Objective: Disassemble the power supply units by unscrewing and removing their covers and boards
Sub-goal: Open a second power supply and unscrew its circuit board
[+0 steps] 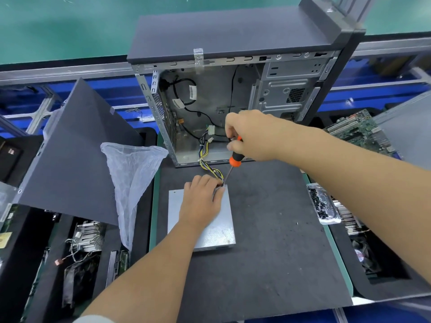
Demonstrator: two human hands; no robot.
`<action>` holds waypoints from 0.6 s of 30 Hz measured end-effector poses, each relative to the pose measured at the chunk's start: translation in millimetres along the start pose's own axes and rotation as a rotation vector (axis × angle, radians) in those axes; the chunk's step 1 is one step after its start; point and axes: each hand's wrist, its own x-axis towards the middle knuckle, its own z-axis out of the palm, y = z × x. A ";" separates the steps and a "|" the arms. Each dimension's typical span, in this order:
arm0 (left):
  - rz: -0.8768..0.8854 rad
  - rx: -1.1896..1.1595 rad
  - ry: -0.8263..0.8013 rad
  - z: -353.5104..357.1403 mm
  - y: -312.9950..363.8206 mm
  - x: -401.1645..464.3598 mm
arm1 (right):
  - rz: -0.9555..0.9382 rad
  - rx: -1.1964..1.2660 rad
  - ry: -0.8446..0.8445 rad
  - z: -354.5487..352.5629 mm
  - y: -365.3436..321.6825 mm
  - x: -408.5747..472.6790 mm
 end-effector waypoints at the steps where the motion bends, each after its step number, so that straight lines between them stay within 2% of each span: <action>1: -0.004 -0.012 -0.006 -0.2 -0.7 0.2 | -0.024 0.033 -0.021 -1.6 0.8 -1.3; 5: -0.028 -0.049 -0.005 -1.1 -1.4 3.0 | -0.041 0.101 -0.063 -3.9 4.4 -5.8; 15: -0.052 -0.074 0.021 -10.5 5.8 4.2 | -0.039 0.179 0.053 -3.7 6.5 -14.5; 18: -0.123 -0.111 0.018 -12.4 7.0 5.4 | -0.013 0.215 0.108 -11.1 12.5 -15.3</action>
